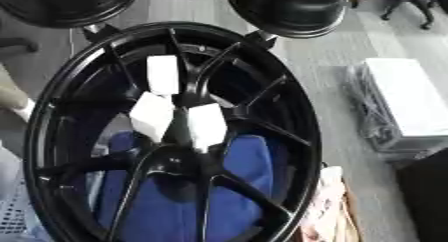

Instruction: Pull the pin out of the wheel hub.

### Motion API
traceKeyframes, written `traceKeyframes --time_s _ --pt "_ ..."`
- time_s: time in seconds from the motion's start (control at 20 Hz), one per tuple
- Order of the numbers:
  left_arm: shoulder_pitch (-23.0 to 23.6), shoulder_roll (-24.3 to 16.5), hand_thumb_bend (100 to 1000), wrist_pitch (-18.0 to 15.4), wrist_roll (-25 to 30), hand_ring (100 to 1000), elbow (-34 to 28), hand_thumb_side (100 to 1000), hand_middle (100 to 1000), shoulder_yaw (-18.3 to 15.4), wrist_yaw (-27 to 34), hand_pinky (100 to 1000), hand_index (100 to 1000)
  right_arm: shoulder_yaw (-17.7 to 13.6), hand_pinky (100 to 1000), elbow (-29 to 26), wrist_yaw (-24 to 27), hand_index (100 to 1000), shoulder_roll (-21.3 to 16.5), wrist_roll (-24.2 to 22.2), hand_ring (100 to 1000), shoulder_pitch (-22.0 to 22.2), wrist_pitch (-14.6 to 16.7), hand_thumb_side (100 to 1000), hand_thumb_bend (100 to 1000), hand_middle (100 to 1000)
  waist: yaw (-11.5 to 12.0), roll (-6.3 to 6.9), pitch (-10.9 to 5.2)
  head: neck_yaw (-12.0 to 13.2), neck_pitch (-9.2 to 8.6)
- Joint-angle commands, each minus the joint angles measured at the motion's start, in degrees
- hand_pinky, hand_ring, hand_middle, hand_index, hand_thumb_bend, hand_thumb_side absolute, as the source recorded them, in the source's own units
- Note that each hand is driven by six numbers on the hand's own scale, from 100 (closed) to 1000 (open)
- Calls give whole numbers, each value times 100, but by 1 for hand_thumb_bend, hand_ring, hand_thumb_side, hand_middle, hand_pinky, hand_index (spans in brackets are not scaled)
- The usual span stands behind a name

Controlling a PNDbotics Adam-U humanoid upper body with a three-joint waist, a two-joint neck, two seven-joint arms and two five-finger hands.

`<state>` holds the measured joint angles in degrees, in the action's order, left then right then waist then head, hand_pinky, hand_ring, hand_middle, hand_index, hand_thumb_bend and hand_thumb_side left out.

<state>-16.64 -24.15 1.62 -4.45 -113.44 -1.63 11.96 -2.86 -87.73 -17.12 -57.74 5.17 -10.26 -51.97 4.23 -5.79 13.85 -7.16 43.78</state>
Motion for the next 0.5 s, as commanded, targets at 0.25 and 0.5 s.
traceKeyframes --time_s 0.25,0.5 --pt "-61 -44 100 -23 29 738 -115 714 661 -33 -15 944 724 -28 753 -1420 314 752 -199 612 733 -141 0 250 100 644 -1 18 -72 -8 21" --pt "-79 -47 100 -38 39 738 -115 712 662 -21 -29 943 725 203 736 -2574 638 739 -282 988 714 -242 0 293 100 628 36 22 -66 -48 23"
